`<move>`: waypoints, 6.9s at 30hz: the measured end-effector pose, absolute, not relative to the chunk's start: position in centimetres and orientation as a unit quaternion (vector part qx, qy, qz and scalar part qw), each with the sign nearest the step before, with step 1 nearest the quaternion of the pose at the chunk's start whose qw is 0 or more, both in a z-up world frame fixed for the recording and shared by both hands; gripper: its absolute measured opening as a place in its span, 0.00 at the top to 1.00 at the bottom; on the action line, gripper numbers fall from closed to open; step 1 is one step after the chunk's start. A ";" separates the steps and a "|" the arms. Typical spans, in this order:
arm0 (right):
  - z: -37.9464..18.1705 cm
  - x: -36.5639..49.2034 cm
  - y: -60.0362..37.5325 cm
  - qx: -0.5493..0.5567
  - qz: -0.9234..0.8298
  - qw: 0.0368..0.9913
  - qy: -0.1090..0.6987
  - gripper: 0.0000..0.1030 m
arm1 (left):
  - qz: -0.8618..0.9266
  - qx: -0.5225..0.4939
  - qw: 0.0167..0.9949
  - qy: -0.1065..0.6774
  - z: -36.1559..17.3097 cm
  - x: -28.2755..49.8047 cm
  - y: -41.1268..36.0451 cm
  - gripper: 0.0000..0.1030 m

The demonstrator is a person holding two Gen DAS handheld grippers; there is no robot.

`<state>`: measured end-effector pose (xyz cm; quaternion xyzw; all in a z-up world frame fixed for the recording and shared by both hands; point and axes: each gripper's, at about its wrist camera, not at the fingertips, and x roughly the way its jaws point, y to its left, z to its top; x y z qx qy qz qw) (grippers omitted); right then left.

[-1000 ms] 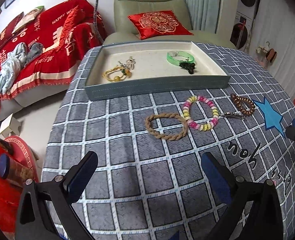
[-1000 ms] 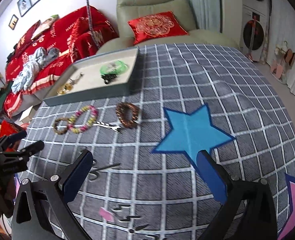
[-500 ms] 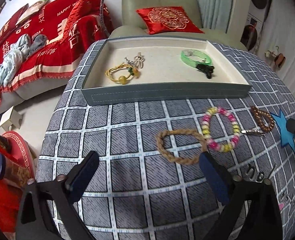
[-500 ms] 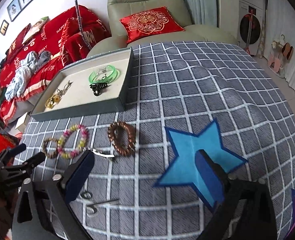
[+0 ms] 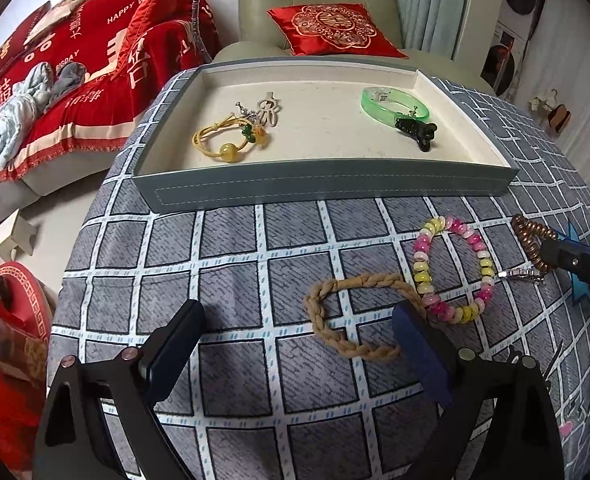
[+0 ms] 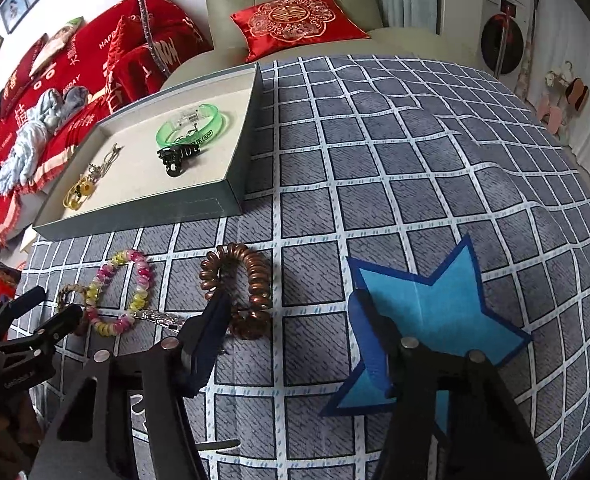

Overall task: Organize jewelry
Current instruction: 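Grasp the tan braided bracelet with the left tool while the right tool grasps the brown coiled hair tie, then carry the braided bracelet and coiled hair tie into the tray and open both tools, then withdraw both tools over the beaded bracelet and silver star clip, then grasp the silver star hair clip with the right tool while the left tool grasps the pink-yellow beaded bracelet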

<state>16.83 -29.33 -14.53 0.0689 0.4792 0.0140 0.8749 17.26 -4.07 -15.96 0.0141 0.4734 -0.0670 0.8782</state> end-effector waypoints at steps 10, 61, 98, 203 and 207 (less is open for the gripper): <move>-14.4 17.1 -29.1 0.104 0.034 0.868 0.485 0.68 | -0.091 0.025 0.887 0.453 -15.3 16.5 -4.9 0.39; -7.8 9.7 -26.3 0.128 0.082 0.888 0.434 0.88 | -0.047 0.013 0.892 0.449 -13.7 14.2 -1.4 0.00; 0.4 18.2 -22.2 0.094 0.144 0.904 0.391 0.88 | -0.145 0.006 0.924 0.353 0.7 20.5 -0.9 0.80; -13.9 15.7 -23.3 -0.098 0.197 0.852 0.475 0.17 | -0.140 0.069 0.864 0.478 -15.0 20.0 -8.0 0.00; -14.0 16.1 -22.7 -0.112 0.202 0.850 0.474 0.18 | -0.141 0.074 0.863 0.479 -15.1 20.2 -8.5 0.00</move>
